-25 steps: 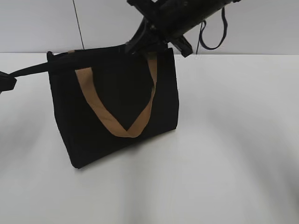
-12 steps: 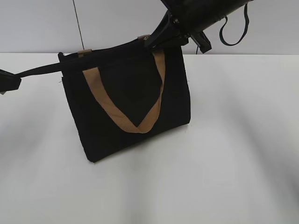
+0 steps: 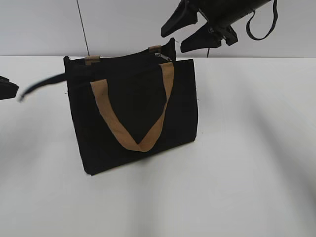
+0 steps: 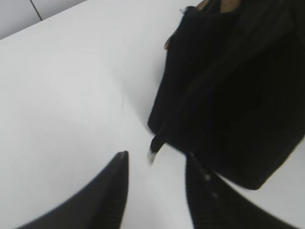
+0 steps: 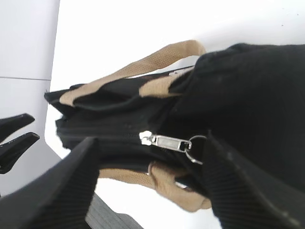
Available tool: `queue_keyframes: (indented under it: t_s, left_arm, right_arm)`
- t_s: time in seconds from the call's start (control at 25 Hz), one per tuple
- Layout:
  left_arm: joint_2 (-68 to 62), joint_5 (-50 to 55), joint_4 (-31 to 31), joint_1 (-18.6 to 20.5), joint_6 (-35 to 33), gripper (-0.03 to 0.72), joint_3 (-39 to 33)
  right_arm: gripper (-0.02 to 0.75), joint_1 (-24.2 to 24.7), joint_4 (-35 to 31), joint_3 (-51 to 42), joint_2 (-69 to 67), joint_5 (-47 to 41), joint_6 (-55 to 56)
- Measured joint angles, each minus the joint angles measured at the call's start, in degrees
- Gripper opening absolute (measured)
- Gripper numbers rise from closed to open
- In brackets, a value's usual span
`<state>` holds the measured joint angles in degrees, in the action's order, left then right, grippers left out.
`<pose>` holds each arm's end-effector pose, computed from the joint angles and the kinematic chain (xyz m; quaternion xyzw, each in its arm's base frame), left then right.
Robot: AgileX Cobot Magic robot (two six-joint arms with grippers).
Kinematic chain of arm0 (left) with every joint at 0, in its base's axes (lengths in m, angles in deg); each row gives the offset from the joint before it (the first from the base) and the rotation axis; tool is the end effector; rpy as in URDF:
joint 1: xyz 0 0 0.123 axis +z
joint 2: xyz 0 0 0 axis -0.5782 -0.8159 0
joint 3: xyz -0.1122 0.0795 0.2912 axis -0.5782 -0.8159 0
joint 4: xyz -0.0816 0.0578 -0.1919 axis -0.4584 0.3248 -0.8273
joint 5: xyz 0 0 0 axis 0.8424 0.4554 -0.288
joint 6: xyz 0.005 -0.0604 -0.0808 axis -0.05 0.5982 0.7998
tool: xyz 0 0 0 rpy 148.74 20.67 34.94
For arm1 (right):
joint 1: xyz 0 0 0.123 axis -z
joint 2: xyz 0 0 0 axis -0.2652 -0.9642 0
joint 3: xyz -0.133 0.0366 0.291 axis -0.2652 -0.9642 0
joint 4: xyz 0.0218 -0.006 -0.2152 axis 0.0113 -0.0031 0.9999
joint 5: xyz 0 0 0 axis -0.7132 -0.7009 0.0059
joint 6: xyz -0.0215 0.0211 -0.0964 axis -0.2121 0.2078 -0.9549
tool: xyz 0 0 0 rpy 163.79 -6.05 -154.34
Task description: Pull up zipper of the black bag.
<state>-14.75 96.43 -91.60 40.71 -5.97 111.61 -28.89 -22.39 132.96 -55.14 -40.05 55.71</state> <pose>0.2103 -0.0282 0.3006 0.2995 0.8490 -0.0928 0.4254 0.3903 0.1628 0.3168 -0.0466 0.8983 0.4055 0.1629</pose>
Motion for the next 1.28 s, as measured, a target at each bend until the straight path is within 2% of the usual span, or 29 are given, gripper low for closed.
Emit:
queue_keyframes:
  t_s: [0.04,0.08,0.16,0.2,0.28,0.44,0.6,0.72,0.88,1.08,1.16,1.28]
  left_arm:
    - [0.0,0.6,-0.3,0.0,0.1,0.281,0.0]
    - [0.0,1.4,-1.1,0.0,0.2,0.377,0.0]
    - [0.0,2.2,-3.0,0.0,0.4,0.531,0.0]
    - [0.1,2.5,-3.8,0.0,0.7,0.586,0.0]
    - [0.5,3.3,-4.8,0.0,1.7,0.635,0.0]
    - [2.2,5.3,-5.4,0.0,7.4,0.65,0.6]
    - [2.1,11.3,1.0,0.0,16.5,0.634,6.2]
    - [1.1,16.5,11.7,0.0,27.5,0.605,13.5]
    - [-0.9,22.2,30.8,0.0,45.1,0.586,22.4]
    - [-1.5,26.5,53.7,0.0,72.7,0.58,29.9]
    - [-1.5,28.4,59.7,0.0,79.8,0.567,31.5]
    - [-1.4,29.7,63.0,0.0,83.8,0.55,32.7]
  right_arm:
    - [0.521,0.0,0.2,0.0,0.1,-0.5,-0.7]
    - [0.559,-0.2,0.2,0.0,0.3,-1.2,-1.7]
    - [0.592,-0.6,0.2,0.0,0.9,-1.7,-3.8]
    - [0.59,-0.7,0.2,0.0,1.4,-1.7,-4.5]
    - [0.582,-0.8,0.2,0.0,2.6,-1.8,-6.6]
    - [0.565,-0.8,2.4,0.1,5.6,-4.3,-11.3]
    - [0.56,-0.9,8.5,0.1,8.6,-8.6,-15.8]
    - [0.557,-0.9,15.3,0.1,10.3,-12.0,-17.0]
    - [0.557,-0.9,24.8,0.1,12.3,-12.7,-16.1]
    - [0.557,-0.9,33.8,0.1,14.7,-12.8,-11.6]
    - [0.557,-0.9,36.5,0.1,15.9,-12.8,-9.2]
    - [0.557,-0.9,39.5,0.1,18.2,-12.9,-4.8]
